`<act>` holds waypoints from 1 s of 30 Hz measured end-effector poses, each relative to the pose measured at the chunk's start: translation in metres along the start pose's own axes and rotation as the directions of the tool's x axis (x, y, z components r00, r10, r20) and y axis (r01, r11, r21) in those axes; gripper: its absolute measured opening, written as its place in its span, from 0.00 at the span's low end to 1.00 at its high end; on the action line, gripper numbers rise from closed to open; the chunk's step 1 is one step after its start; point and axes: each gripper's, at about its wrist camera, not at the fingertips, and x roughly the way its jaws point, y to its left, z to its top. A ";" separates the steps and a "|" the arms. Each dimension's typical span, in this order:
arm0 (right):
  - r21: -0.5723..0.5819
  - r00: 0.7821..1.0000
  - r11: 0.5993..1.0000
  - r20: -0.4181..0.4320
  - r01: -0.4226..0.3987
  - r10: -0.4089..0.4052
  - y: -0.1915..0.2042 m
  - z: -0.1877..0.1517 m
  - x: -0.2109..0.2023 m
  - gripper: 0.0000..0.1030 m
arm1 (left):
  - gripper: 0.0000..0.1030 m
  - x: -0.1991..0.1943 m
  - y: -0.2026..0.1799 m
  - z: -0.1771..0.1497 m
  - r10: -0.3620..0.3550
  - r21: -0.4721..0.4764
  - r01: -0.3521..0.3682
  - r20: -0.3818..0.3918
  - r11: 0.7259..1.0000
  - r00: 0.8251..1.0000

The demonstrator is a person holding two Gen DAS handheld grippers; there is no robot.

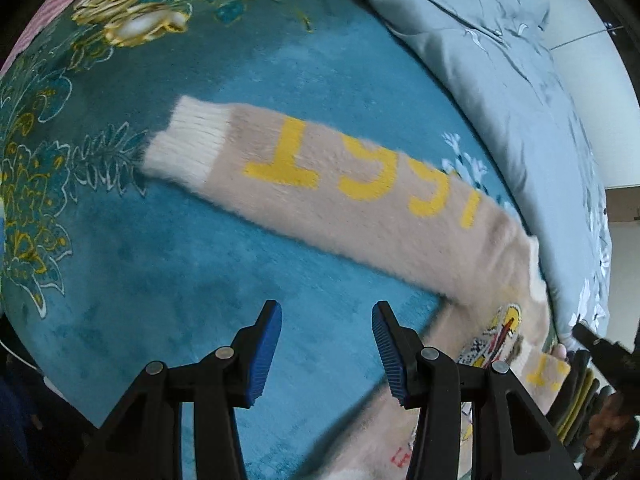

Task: Fold clothes
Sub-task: 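Lay the sleeve cuff on the sweater body and open the right tool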

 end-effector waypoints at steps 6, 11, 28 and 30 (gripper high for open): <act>0.060 0.965 0.966 -0.099 0.251 -0.244 -0.048 -0.013 0.035 0.40 | 0.53 0.017 0.004 0.004 -0.011 -0.023 0.010 -0.023 1.000 1.000; 0.103 0.933 0.935 -0.164 0.340 -0.321 -0.070 -0.022 0.068 0.51 | 0.54 0.029 0.003 0.005 -0.012 -0.031 0.010 -0.045 0.999 0.999; 0.159 0.906 0.906 -0.239 0.391 -0.349 -0.108 -0.032 0.077 0.08 | 0.55 0.046 -0.008 0.003 -0.019 -0.033 0.017 -0.062 0.999 0.998; 0.222 0.936 0.917 -0.196 0.331 -0.291 -0.114 -0.032 0.056 0.07 | 0.55 0.045 -0.007 0.005 -0.020 -0.034 0.018 -0.059 0.999 0.998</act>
